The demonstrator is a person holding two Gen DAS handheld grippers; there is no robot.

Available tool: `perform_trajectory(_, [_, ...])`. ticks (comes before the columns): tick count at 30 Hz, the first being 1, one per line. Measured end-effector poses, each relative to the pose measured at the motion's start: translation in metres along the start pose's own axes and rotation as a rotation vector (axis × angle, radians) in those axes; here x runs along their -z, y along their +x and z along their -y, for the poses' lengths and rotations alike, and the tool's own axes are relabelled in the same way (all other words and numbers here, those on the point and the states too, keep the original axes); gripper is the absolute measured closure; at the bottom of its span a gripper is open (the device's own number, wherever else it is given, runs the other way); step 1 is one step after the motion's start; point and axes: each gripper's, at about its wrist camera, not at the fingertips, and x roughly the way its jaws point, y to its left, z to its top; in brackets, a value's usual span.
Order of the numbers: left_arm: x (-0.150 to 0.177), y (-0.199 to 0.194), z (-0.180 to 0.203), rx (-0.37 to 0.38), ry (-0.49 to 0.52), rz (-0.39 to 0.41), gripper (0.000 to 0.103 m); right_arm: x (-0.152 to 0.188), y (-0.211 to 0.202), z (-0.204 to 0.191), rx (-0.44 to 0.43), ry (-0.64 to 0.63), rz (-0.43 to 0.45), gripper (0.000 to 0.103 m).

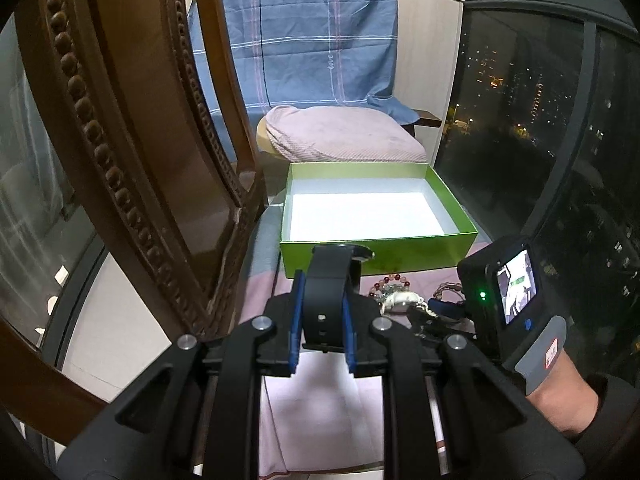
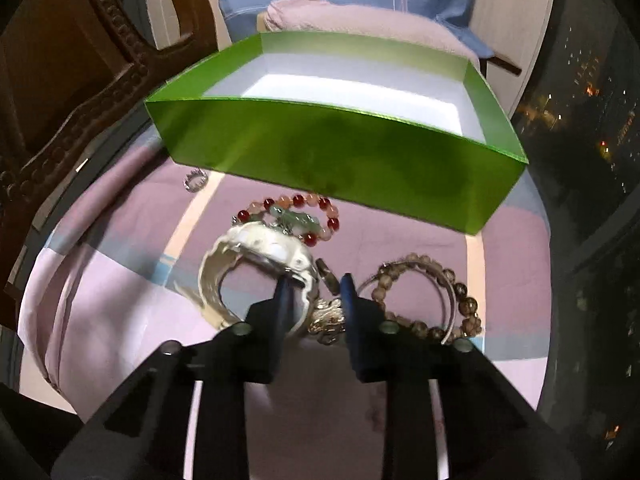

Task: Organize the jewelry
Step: 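Grasp the white watch with the right gripper while the left gripper holds the black watch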

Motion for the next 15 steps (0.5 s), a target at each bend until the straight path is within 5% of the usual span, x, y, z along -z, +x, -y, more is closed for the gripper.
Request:
perform_trajectory(7, [-0.001,-0.011,-0.004,0.005,-0.017,0.018,0.086,0.001,-0.059,0.017,-0.061,0.056,0.197,0.103])
perform_trajectory(15, [0.004,-0.009,-0.001,0.032,-0.026,0.005,0.086,0.016,-0.098,0.047,-0.106,0.118,0.221,0.102])
